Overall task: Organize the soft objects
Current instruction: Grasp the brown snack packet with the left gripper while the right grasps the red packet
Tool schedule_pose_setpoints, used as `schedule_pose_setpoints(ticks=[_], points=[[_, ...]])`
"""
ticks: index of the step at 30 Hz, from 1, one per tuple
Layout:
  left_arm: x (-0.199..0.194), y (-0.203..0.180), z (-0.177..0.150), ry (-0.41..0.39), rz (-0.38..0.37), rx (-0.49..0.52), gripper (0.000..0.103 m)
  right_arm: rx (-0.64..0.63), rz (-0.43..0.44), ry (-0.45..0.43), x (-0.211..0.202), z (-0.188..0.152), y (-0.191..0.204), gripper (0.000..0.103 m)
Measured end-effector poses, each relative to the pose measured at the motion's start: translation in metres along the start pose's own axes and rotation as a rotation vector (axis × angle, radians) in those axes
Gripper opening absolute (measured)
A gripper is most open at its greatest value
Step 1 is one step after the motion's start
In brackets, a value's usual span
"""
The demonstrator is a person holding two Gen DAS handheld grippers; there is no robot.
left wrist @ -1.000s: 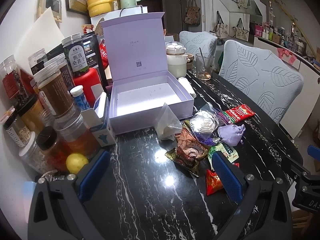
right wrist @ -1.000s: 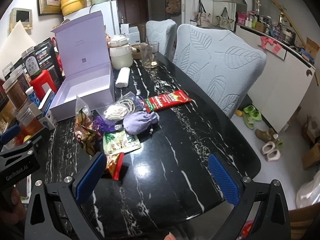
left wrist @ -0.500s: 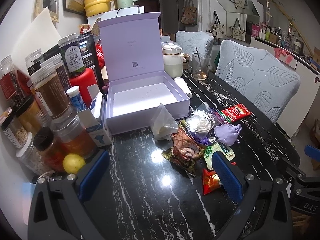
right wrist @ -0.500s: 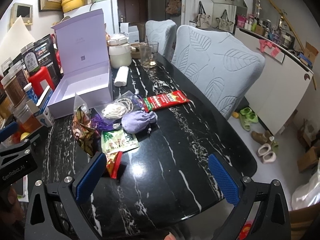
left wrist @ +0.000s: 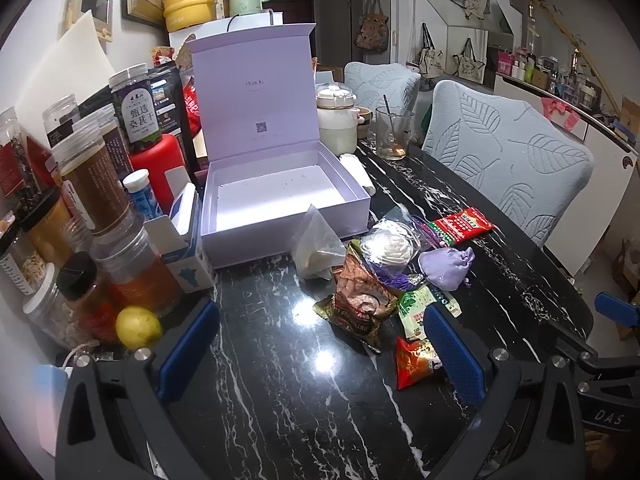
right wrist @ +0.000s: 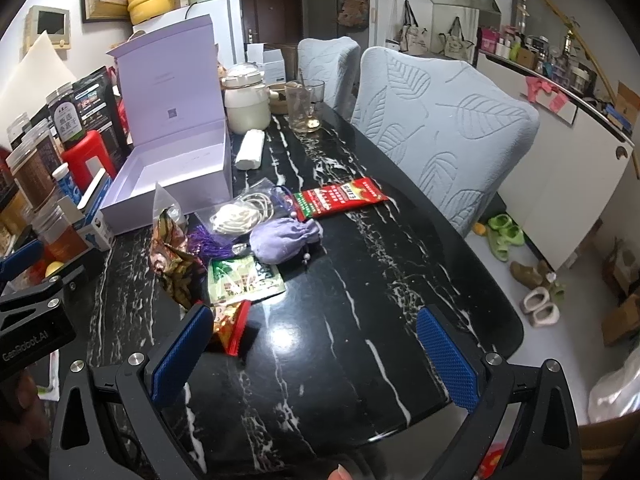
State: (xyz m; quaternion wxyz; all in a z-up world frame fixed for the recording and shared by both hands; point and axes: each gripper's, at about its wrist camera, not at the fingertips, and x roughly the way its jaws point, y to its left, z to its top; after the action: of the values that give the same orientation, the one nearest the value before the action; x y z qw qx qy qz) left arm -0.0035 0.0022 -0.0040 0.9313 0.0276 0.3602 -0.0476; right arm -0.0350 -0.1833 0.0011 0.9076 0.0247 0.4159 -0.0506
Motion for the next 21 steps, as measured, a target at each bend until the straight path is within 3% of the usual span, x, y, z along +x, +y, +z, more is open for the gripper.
schedule_pose_setpoints(ticks=[12,21], points=[[0.011,0.011,-0.003,0.017,-0.045,-0.036,0.103,-0.027,0.072,0.011,0.016,-0.003,0.006,0.103],[0.017,0.026,-0.013,0.035,-0.033,-0.059,0.103,-0.050,0.175,0.051,0.040,-0.008,0.019,0.103]])
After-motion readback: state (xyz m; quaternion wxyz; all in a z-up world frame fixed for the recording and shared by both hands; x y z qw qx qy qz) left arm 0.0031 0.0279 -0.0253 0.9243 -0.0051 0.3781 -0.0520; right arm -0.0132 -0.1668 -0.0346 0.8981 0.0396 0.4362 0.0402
